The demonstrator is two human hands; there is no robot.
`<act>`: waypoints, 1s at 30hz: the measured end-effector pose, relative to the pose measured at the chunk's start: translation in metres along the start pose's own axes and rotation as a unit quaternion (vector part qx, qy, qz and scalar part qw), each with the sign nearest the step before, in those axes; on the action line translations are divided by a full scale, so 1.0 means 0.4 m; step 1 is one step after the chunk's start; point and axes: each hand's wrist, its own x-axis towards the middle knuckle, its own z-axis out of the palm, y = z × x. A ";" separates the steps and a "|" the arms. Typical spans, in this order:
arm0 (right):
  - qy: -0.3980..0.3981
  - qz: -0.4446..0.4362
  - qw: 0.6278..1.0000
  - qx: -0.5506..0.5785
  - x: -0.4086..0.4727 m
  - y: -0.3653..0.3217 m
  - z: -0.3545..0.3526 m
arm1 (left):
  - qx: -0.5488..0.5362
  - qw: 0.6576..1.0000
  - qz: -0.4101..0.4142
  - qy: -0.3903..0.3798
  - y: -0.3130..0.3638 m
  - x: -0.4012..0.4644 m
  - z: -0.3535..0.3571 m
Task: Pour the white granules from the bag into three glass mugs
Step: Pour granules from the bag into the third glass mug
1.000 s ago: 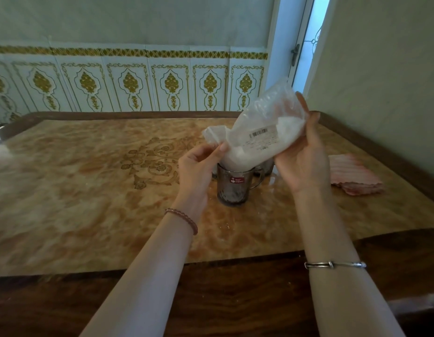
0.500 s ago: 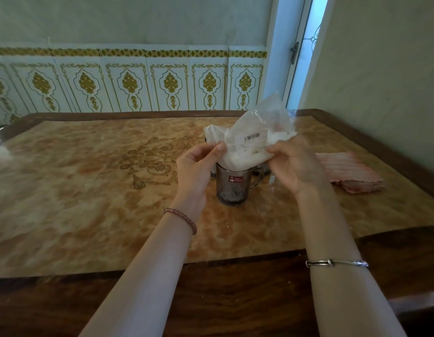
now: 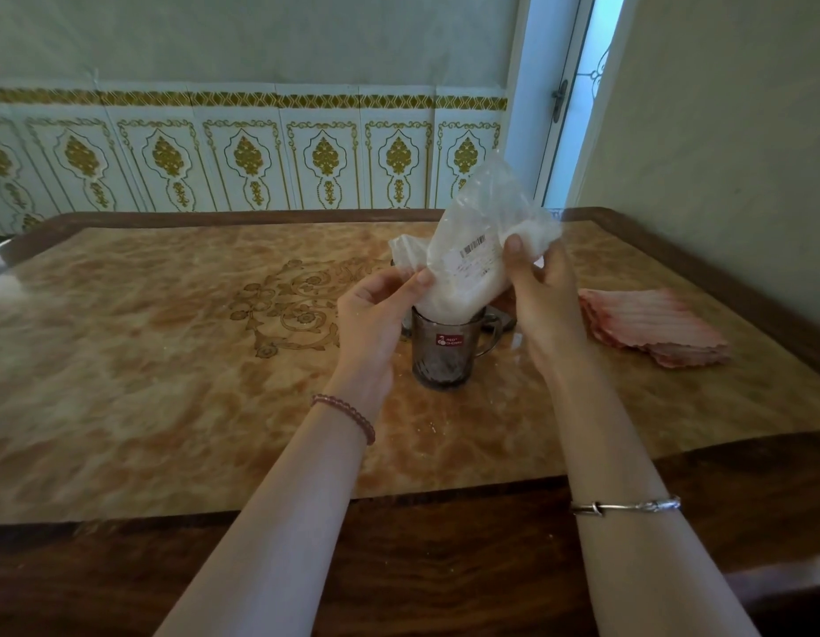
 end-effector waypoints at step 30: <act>-0.044 0.006 0.982 0.184 -0.008 -0.036 -0.017 | 0.031 0.998 0.042 0.038 0.009 -0.007 0.007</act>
